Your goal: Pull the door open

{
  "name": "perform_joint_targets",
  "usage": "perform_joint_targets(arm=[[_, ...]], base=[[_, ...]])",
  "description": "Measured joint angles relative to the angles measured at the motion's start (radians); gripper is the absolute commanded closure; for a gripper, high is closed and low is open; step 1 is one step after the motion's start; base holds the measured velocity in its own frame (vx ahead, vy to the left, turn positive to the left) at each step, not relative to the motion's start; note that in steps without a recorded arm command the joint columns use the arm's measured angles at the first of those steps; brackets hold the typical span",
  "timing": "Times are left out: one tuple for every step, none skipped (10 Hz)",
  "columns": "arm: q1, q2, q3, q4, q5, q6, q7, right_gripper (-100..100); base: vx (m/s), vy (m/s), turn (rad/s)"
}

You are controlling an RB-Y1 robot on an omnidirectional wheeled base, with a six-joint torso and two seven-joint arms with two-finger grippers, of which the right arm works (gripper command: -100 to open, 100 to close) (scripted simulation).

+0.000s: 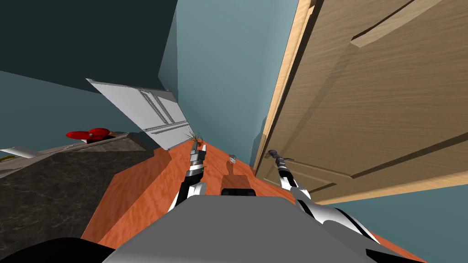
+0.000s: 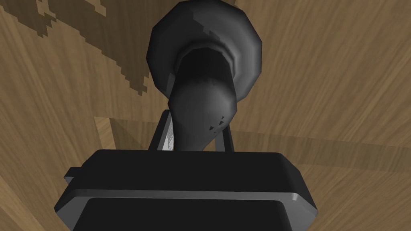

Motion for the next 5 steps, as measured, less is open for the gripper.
perform_joint_targets(arm=[[-0.015,-0.005,0.018,0.016,0.002,-0.008,-0.007,100],[-0.009,-0.004,0.028,0.000,0.002,-0.006,-0.010,100],[-0.030,-0.006,0.047,0.032,0.005,-0.022,-0.017,100],[-0.024,-0.005,0.056,0.021,0.006,-0.021,-0.020,100],[-0.008,-0.001,0.058,-0.010,0.005,-0.006,-0.019,100]], base=[[-0.111,-0.025,-0.004],[-0.140,-0.054,-0.008],[-0.124,-0.028,0.019],[-0.071,0.007,-0.005],[-0.027,0.006,-0.001]])
